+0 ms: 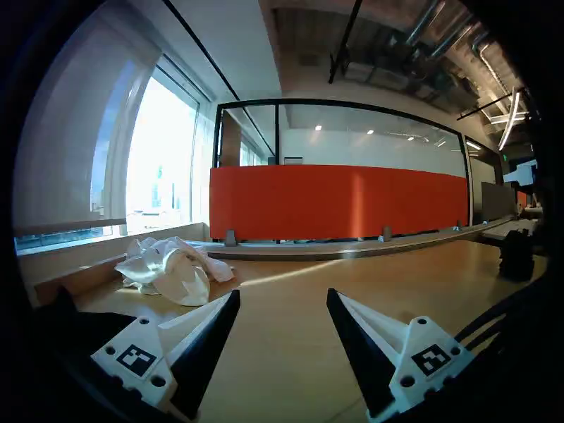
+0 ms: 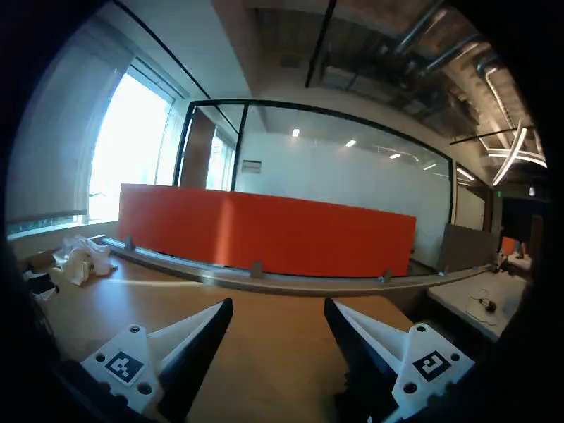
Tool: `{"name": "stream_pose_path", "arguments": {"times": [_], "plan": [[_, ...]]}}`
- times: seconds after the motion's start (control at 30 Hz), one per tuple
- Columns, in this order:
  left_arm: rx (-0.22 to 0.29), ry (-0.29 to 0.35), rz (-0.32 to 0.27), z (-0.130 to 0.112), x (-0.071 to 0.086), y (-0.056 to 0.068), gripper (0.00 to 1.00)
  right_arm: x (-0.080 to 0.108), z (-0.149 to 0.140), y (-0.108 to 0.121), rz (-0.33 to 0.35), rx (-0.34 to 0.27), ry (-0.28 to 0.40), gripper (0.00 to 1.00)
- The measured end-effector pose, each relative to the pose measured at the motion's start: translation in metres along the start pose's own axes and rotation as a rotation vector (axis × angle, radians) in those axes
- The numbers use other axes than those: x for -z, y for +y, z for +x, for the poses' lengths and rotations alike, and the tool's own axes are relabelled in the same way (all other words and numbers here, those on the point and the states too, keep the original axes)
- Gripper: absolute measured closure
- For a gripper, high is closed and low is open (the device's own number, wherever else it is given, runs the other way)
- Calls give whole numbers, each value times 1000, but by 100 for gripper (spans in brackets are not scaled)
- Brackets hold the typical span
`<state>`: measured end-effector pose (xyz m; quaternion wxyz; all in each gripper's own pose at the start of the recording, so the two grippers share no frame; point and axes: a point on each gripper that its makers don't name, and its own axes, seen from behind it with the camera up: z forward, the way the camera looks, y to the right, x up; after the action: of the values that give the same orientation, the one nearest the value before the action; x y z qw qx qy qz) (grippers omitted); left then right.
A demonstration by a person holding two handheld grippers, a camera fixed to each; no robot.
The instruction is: Fold towel
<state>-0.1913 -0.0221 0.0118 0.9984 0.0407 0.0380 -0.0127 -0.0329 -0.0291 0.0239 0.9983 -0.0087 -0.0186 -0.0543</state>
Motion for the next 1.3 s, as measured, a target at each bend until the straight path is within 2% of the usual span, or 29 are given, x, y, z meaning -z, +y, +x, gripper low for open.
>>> {"name": "stream_pose_path", "arguments": {"times": [0.3,0.67,0.9,1.1,1.3], "plan": [[-1,0,0,0,-1,-1,9,3,-1,10,9,10,20,0],[-3,0,0,-1,-1,-1,9,6,-12,33,-4,-16,41,0],[-2,0,0,-1,-1,-1,9,6,-36,39,4,-38,32,0],[-2,0,0,-1,-1,-2,9,6,-57,39,7,-79,34,0],[-2,0,0,-1,-1,-2,9,5,-81,37,-2,-89,36,0]]}}
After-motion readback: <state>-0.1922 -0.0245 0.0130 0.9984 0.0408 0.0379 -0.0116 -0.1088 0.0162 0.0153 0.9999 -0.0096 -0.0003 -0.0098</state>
